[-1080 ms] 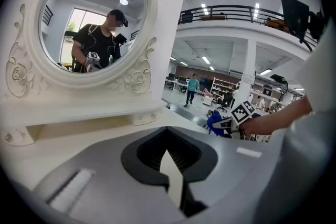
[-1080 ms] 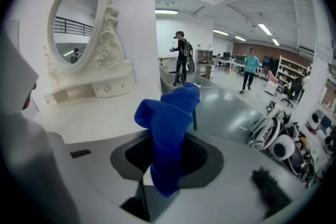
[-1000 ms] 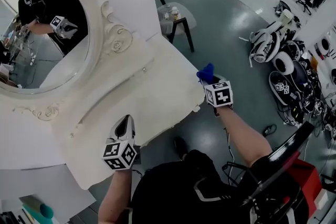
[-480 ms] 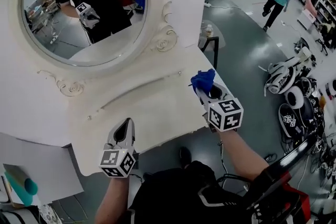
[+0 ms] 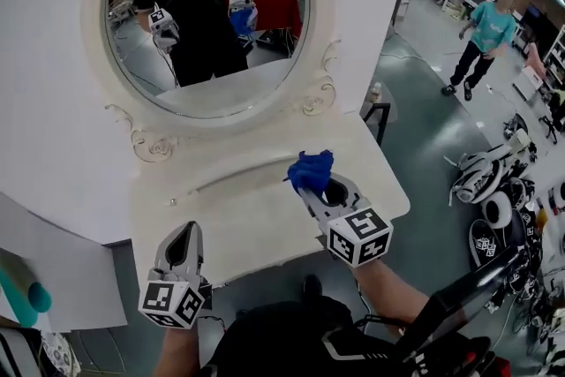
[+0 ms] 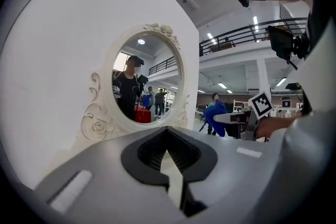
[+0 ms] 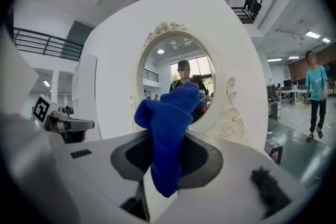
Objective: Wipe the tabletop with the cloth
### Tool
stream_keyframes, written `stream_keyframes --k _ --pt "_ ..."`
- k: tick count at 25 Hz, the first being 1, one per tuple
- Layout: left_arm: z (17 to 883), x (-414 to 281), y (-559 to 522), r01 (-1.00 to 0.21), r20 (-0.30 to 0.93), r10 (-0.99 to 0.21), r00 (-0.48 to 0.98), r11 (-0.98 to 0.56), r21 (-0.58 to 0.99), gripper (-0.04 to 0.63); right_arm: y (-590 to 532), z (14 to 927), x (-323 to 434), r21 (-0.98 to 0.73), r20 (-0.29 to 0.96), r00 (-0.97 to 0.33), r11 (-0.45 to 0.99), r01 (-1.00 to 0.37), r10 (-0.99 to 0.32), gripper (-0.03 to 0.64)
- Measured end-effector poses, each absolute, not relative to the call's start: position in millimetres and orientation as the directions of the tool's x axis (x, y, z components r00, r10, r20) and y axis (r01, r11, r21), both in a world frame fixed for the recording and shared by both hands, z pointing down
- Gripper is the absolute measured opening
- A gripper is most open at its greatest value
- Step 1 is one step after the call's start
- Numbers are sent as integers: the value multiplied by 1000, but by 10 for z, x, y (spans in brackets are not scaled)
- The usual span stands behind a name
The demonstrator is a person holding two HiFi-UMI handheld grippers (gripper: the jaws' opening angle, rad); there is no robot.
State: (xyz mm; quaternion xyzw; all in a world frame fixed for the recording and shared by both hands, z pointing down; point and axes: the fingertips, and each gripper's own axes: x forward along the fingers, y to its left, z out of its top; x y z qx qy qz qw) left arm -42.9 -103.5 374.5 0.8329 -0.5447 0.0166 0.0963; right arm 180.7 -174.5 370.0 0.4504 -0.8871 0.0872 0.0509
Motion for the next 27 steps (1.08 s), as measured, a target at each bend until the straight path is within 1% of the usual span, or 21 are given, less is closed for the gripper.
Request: stream_keyframes --k 4,8,18,27 --pt "3613 -656 -970 -921 93 -922 376 -361 144 8 -1650 3648 1446 -97 166 -636 629 -771 -753 121" --pt "3614 -797 -911 -933 100 -932 349 -335 134 8 -1583 3637 1297 -101 169 -648 640 -761 -743 120" --pt "3567 -941 -886 -941 82 -941 328 -317 118 8 -1549 3662 1232 -111 170 -632 623 -775 -756 121" --pt "3522 -852 -863 -936 62 -937 344 -336 105 8 -1570 3633 1284 -104 172 -625 616 -781 -762 120"
